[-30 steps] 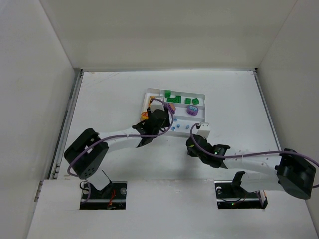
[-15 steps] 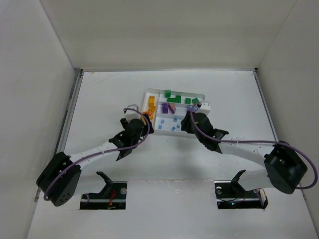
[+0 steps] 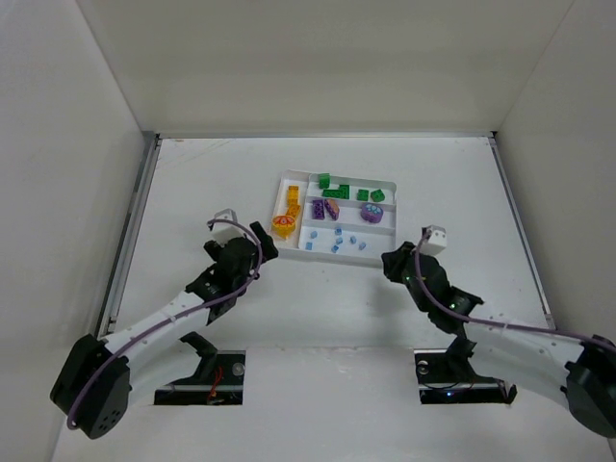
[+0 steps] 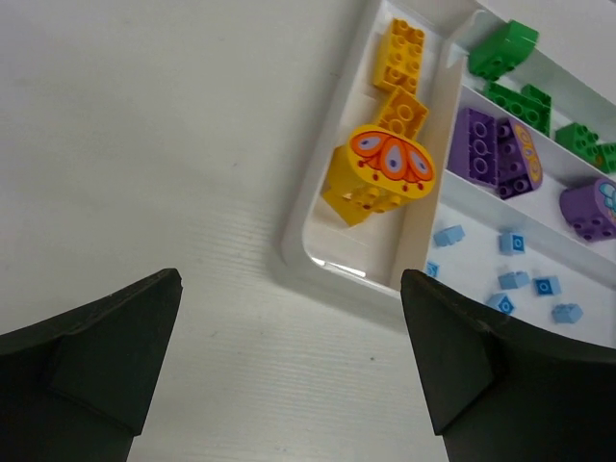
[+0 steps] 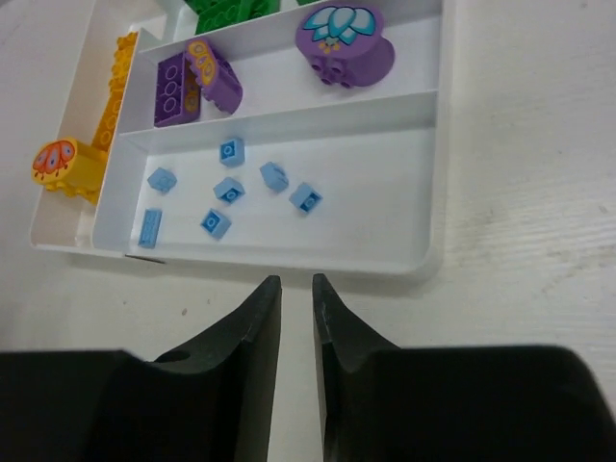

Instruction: Sort the legos into containers by color

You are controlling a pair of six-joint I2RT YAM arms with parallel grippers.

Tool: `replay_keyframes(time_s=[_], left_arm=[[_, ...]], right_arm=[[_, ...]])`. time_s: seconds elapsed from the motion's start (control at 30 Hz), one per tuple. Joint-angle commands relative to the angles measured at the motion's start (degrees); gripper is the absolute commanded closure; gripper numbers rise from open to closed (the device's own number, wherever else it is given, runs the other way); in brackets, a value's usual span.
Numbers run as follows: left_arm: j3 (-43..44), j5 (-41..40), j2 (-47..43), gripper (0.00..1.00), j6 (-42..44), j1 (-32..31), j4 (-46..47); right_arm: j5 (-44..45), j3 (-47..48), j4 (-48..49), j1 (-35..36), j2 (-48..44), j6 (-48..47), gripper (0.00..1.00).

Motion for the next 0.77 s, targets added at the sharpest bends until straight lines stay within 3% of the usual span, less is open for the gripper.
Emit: replay_keyframes(time_s=[0.0,0.1,0.23,0.37,0.5,0.73], left_arm=[[-2.19,-0.72,-4.03,0.0,-5.9,3.35,-3.92],[-3.16,0.68,-7.29,0.0,-9.86,7.3,-8.22],[-2.99,1.3,-9.23,0.0,-12.51,11.79,-15.34],[-2.72,1.31,-10.28,0.0,-12.86,12.41,-19.3],[-2.9,1.66,-11.07,0.0,-13.47,12.5,-21.06],[-3.78,1.66,-12.4,0.0,-11.9,12.58,-20.54]], right_arm=[[3.22,-4.18,1.25,0.01,-8.43,5.07,0.76],[4.19,-5.86,-2.69,-1.05,-14.42,6.75,0.72],[7.44,-7.62,-7.36,-2.46,-17.77,8.93,0.52],[10.68,-8.77,-7.19,-2.28,-19.36,9.91,0.4],[12.45,-8.59,-6.58,-2.63,-17.96,9.74,0.32],[15.79,-7.36,-6.75,-2.02,-14.18,10.0,0.27]])
